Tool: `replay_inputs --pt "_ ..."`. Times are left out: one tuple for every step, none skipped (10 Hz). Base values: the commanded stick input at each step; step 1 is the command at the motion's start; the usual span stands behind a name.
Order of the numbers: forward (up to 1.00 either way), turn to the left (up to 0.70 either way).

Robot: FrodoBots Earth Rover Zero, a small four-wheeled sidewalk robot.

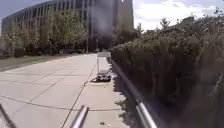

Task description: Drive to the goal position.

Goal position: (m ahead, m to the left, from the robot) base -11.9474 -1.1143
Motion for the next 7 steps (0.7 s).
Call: replay_inputs --pt "0.00 0.00" --pt "0.00 0.00" --pt "0.00 0.00" --pt "0.00 0.00" --pt "0.00 0.19" --pt "0.00 0.69" --pt "0.00 0.70"
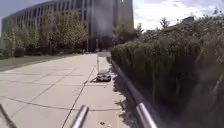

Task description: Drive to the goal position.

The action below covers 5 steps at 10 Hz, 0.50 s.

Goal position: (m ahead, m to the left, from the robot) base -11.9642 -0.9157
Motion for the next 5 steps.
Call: replay_inputs --pt "0.00 0.70" --pt "0.00 0.70" --pt "0.00 0.70" --pt "0.00 0.70" --pt "0.00 0.70"
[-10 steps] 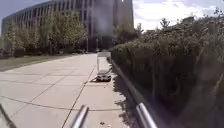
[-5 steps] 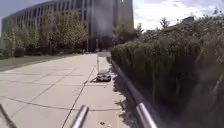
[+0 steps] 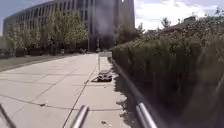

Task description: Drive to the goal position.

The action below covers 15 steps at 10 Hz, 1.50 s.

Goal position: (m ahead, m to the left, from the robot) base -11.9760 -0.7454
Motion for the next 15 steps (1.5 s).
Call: replay_inputs --pt "0.00 0.70" --pt "0.00 0.70" --pt "0.00 0.70" --pt "0.00 0.70" --pt "0.00 0.70" --pt "0.00 0.70" --pt "0.00 0.70" --pt "0.00 0.70" --pt "0.00 0.70" --pt "0.00 0.70" --pt "0.00 0.70" --pt "0.00 0.70" --pt "0.00 0.70" --pt "0.00 0.70" --pt "0.00 0.70"
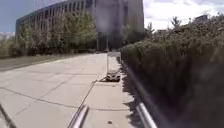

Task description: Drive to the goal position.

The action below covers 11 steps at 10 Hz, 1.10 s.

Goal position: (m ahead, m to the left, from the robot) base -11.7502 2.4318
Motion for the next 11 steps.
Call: replay_inputs --pt "0.00 0.70" --pt "0.00 0.70" --pt "0.00 0.70" --pt "0.00 0.70" --pt "0.00 0.70" --pt "0.00 0.70" --pt "0.00 0.70" --pt "0.00 0.70" --pt "0.00 0.70" --pt "0.00 0.70" --pt "0.00 0.70"
